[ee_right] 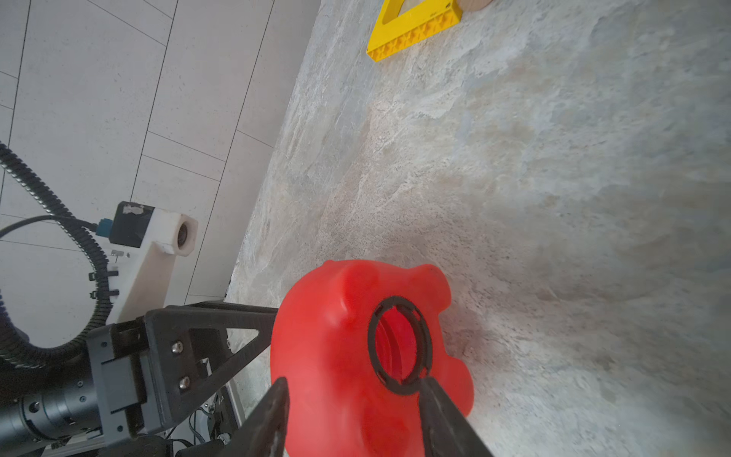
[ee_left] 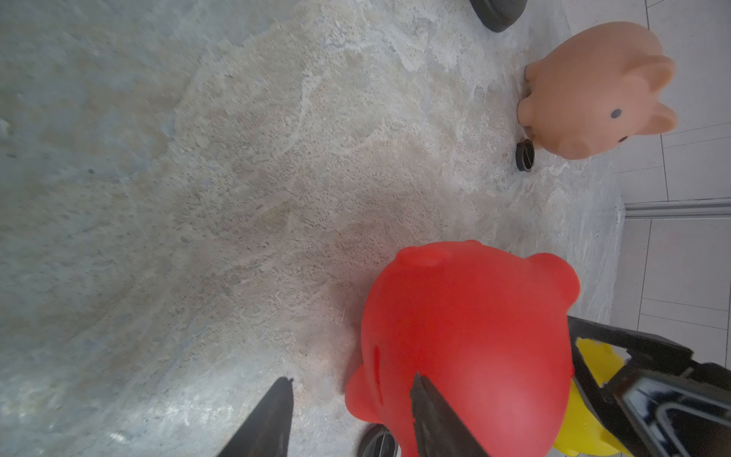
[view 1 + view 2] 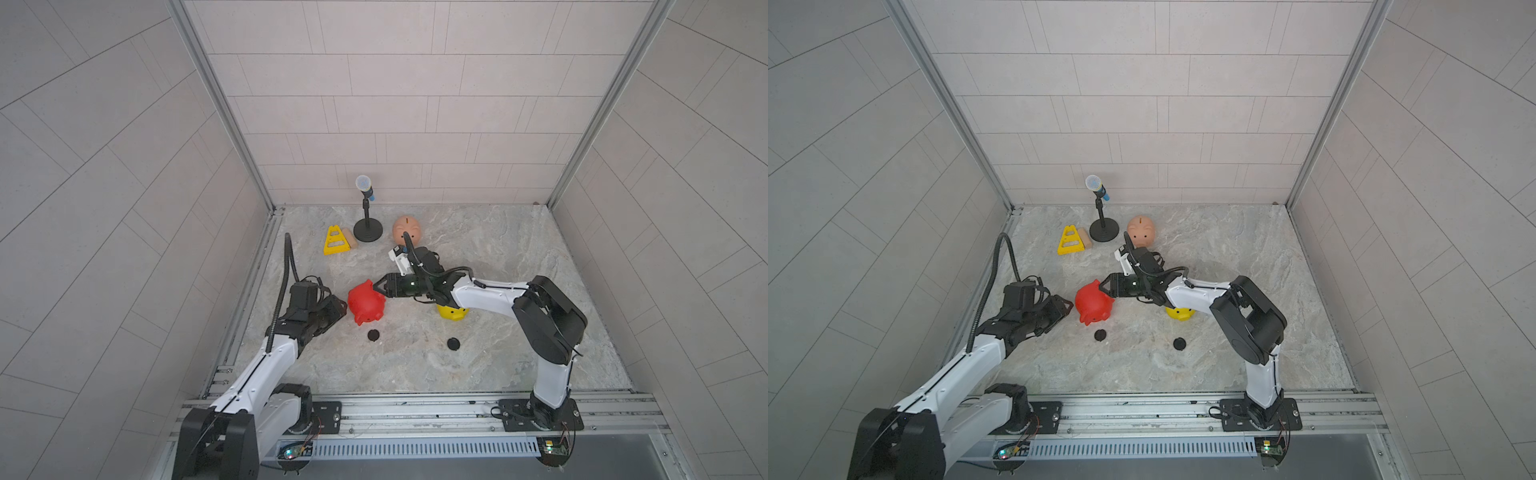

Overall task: Close piggy banks
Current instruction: Turn over the piggy bank at the center of the board.

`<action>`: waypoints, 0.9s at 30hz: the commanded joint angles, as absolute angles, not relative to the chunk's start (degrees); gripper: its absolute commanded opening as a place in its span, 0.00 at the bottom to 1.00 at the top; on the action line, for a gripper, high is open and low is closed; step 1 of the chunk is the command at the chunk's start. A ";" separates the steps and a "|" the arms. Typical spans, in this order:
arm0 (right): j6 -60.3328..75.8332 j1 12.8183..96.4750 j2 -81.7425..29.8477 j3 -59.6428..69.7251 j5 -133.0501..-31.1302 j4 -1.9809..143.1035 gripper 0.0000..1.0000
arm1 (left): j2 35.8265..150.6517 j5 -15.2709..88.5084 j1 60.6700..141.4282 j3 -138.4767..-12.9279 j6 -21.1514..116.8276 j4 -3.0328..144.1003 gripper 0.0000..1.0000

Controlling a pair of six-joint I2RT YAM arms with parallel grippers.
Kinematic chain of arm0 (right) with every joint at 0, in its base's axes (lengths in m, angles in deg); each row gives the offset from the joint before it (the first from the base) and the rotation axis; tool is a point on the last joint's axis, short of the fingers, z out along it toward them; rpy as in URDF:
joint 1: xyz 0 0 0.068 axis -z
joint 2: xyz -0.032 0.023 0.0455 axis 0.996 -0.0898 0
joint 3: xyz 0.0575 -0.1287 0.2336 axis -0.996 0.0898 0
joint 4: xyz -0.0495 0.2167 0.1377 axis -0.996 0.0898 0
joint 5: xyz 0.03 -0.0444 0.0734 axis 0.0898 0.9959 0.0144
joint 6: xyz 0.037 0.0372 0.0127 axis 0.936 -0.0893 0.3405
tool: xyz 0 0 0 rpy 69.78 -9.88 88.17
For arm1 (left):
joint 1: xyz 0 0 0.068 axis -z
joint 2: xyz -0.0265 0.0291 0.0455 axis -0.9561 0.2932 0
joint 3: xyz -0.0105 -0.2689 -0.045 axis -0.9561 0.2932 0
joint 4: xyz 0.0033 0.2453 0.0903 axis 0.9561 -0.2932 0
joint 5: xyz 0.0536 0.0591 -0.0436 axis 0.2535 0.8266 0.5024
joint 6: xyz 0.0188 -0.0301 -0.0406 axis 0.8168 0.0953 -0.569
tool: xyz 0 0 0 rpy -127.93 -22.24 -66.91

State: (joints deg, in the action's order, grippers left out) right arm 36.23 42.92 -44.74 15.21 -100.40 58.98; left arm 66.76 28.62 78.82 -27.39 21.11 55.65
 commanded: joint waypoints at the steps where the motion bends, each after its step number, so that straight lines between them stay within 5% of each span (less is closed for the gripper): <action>1: 35.22 42.84 -43.28 15.81 -99.19 61.39 0.54 | 66.59 28.28 78.66 -27.95 22.08 55.36 0.54; 27: 34.82 40.39 -45.09 13.09 -100.81 66.00 0.54 | 68.00 27.57 78.58 -28.35 23.16 55.49 0.54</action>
State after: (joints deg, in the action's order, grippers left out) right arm 35.18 40.53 -44.70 14.25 -100.72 65.18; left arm 67.59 27.96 78.82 -27.42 22.05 55.59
